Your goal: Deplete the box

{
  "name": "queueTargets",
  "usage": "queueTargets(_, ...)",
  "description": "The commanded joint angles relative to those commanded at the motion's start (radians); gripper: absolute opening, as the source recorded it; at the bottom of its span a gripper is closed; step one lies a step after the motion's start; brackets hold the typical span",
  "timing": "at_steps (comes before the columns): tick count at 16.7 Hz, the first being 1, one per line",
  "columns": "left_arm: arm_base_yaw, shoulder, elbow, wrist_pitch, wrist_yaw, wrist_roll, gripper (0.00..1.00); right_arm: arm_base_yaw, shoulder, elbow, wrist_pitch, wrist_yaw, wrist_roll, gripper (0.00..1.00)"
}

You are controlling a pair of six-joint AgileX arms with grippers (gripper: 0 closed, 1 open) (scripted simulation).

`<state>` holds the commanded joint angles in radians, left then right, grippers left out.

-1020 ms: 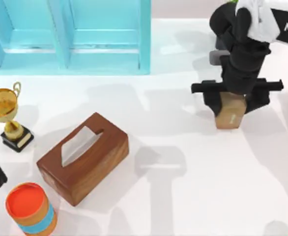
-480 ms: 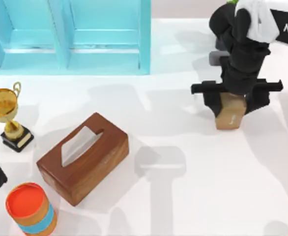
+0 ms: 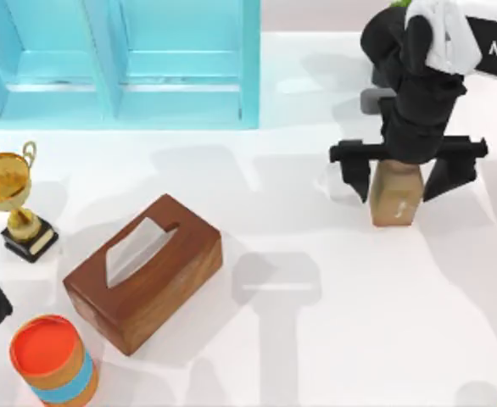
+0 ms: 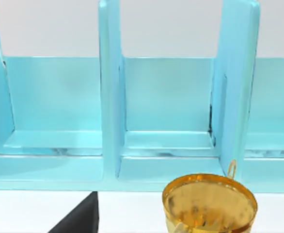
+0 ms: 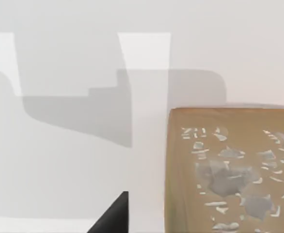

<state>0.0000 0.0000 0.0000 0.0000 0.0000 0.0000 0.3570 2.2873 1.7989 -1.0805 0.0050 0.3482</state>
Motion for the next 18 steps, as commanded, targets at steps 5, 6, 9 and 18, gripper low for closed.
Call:
queueTargets(5,0.0,0.0,0.0,0.0,0.0,0.0,1.0,0.0,0.0,0.0,0.0,0.0,0.0,1.0)
queueTargets(6,0.0,0.0,0.0,0.0,0.0,0.0,1.0,0.0,0.0,0.0,0.0,0.0,0.0,1.0)
queueTargets(9,0.0,0.0,0.0,0.0,0.0,0.0,1.0,-0.001,-0.001,0.004,-0.004,0.0,0.0,1.0)
queueTargets(18,0.0,0.0,0.0,0.0,0.0,0.0,1.0,-0.003,-0.036,0.248,-0.285,0.0,-0.003,1.0)
